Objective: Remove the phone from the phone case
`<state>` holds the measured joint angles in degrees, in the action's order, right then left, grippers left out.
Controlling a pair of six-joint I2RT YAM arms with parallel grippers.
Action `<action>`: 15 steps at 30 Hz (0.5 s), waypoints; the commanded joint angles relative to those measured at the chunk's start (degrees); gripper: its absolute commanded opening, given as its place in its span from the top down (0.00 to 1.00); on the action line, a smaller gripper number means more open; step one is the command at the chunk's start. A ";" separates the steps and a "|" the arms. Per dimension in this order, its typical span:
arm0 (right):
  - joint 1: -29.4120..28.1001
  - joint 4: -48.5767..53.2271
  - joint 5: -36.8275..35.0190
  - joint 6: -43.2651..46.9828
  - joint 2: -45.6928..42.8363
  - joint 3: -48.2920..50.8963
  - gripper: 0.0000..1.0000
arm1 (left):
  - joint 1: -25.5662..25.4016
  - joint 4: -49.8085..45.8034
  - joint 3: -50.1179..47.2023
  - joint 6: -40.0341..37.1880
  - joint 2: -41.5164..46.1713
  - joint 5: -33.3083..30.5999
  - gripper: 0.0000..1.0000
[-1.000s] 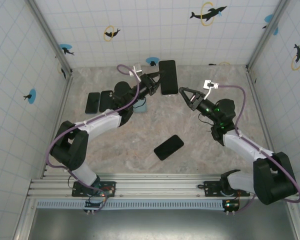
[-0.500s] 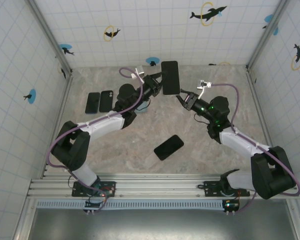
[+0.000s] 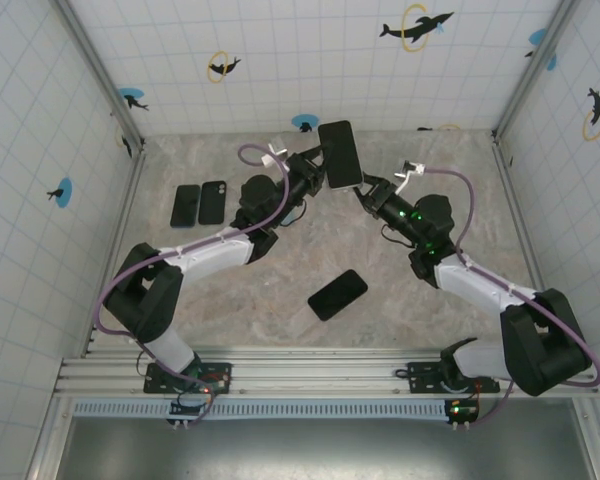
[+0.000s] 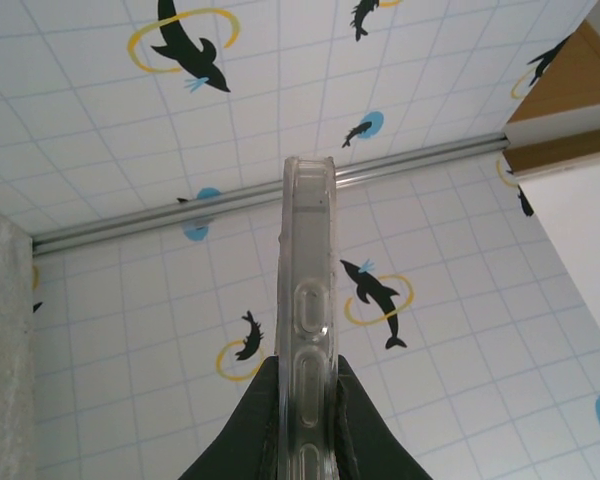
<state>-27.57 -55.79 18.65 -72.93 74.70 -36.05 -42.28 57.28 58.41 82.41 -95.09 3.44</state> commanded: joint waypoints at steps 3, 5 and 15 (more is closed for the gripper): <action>-2.33 -9.19 -4.98 -8.11 0.87 1.76 0.82 | -2.79 1.80 -1.37 2.40 0.07 -1.55 1.00; -2.57 -10.22 -4.36 -9.07 1.47 1.13 0.84 | -2.81 0.59 -1.29 2.24 0.14 -1.73 1.00; -1.62 -20.09 -4.87 -12.59 3.08 4.25 0.96 | -2.48 -4.37 0.94 0.58 -0.07 2.46 0.55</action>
<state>-28.97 -66.35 14.28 -84.23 77.73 -32.51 -44.38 54.50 57.47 83.88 -95.13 3.27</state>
